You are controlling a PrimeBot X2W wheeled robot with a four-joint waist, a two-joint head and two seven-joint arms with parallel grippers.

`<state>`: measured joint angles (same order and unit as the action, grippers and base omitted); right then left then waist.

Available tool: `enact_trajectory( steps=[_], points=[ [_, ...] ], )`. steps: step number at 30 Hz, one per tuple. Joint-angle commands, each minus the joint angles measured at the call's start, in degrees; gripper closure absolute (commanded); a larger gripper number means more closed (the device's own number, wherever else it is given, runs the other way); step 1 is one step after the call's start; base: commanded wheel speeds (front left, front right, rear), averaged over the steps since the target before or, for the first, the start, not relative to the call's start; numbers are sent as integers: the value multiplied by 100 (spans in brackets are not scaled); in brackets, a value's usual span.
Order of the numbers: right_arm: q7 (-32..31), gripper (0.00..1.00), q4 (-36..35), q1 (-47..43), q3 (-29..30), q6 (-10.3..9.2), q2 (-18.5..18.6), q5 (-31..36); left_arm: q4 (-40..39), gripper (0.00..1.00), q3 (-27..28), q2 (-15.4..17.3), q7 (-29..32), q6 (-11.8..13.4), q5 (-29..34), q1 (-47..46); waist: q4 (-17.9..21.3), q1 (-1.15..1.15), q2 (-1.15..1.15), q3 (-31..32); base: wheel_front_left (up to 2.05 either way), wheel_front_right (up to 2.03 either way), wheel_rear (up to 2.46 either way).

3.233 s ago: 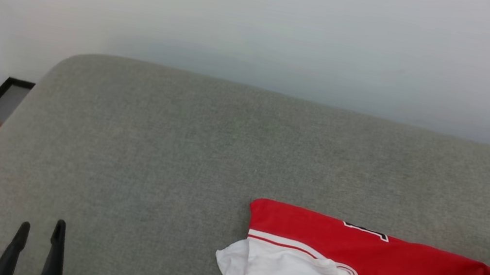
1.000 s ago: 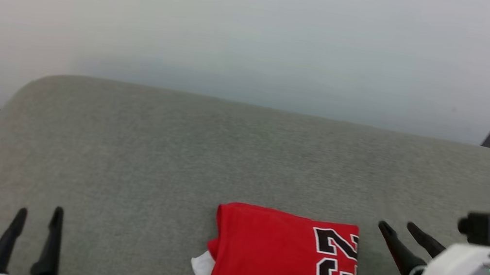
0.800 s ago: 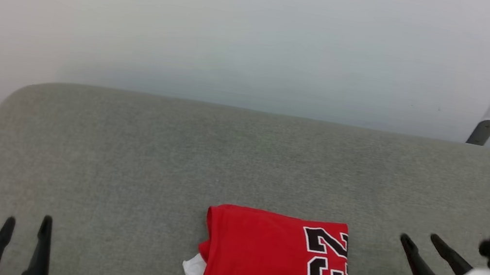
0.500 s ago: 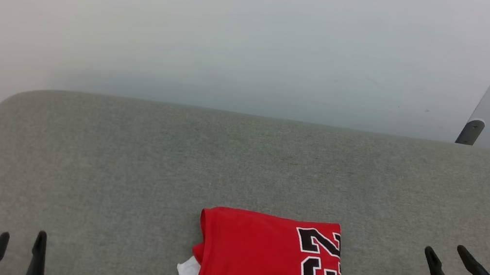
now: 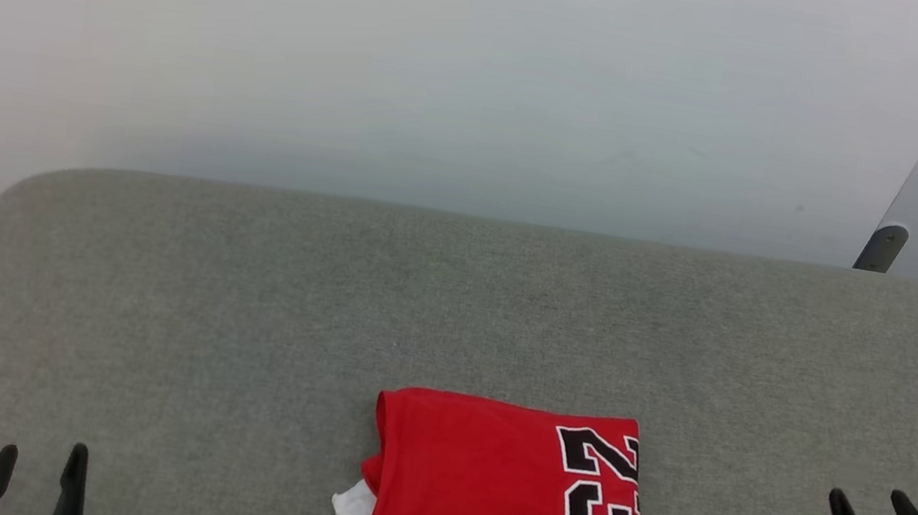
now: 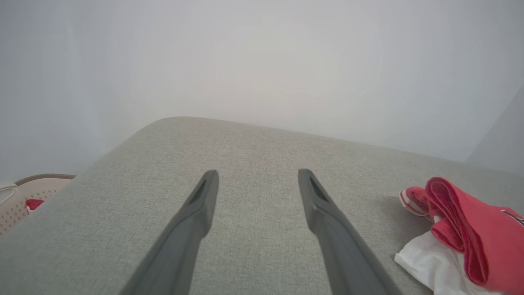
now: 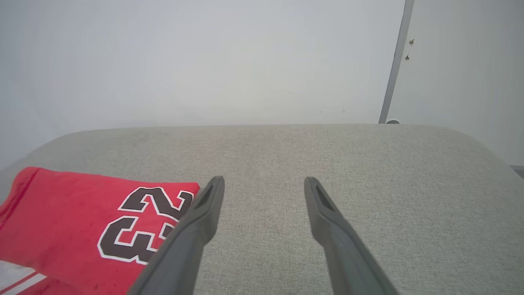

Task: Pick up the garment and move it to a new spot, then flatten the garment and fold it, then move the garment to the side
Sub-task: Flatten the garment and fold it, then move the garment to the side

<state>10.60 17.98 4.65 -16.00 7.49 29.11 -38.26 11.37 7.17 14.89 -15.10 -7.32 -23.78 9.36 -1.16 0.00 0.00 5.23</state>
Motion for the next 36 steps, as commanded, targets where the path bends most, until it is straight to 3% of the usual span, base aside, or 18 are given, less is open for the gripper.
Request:
enact_trajectory(
  steps=[1, 22, 36],
  points=[
    [-9, 0, 15, -93, 8, -1, -4, 99, -50, 0, 0, 1, -3, -22, 25, -28, -2, 0, 0, -10, 0, 0, 0],
    [-108, 0, -46, -136, -55, -1, -166, 188, -91, 0, -64, -5, -3, -22, 28, -45, -117, 0, 0, -55, 0, 0, 0],
    [-1087, 0, -6, 314, -634, -1, -252, 7, -177, 0, -194, 20, -2, -21, -34, 6, -866, 0, 0, -140, 0, 0, 0]
  ],
)
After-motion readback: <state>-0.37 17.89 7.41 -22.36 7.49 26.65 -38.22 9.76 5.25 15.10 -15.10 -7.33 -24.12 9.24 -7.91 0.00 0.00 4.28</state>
